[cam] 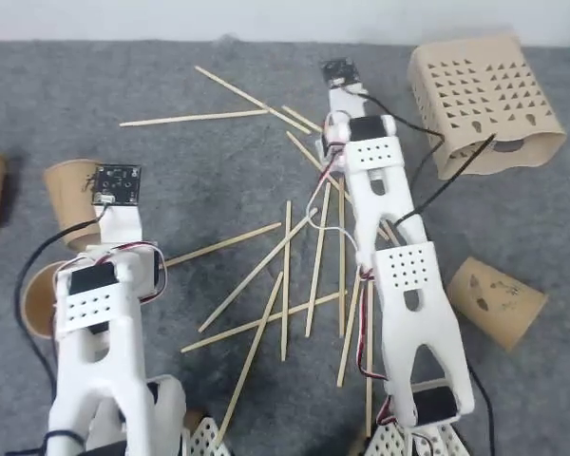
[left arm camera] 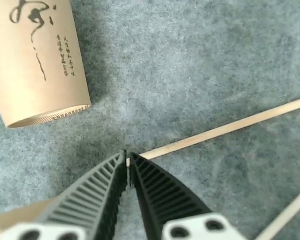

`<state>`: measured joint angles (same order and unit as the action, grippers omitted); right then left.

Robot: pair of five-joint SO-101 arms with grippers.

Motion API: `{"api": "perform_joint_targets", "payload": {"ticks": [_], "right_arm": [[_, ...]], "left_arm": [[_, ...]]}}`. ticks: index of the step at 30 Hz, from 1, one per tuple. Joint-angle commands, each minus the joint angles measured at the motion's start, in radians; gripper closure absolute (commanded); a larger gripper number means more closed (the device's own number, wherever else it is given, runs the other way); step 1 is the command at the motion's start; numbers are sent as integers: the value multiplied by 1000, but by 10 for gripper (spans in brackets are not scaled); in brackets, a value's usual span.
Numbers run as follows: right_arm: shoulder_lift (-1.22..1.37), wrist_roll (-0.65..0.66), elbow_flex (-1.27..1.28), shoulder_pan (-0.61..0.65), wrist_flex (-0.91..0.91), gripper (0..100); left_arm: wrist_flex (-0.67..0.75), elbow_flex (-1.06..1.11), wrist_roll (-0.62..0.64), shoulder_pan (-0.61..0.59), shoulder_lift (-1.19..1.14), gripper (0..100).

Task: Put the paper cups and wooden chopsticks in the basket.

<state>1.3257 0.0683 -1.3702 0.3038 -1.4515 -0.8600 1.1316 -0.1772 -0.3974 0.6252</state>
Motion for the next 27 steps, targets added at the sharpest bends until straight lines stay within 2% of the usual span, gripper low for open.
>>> {"api": "perform_joint_targets", "payload": {"ticks": [1,3,6,11,13,15,17,22,27], "right_arm": [[-12,18,-129,87,-265,990],[-5,9,-230,105,-320,990],[-18,-51,-318,107,-288,990],[-4,-370,-261,70,38,991],[35,-440,-233,39,205,991],[73,-446,-213,4,352,991],[104,-442,-209,-25,420,991],[122,-414,-209,-73,438,991],[127,-410,-201,-179,475,991]], "left_arm": [[2,4,-8,-8,6,988],[2,4,-8,-8,6,988],[2,4,-8,-8,6,988],[2,4,-8,-8,6,988],[2,4,-8,-8,6,988],[2,4,-8,-8,6,988],[2,5,-8,-8,6,988],[2,5,-8,-8,6,988],[2,5,-8,-8,6,988]]}}
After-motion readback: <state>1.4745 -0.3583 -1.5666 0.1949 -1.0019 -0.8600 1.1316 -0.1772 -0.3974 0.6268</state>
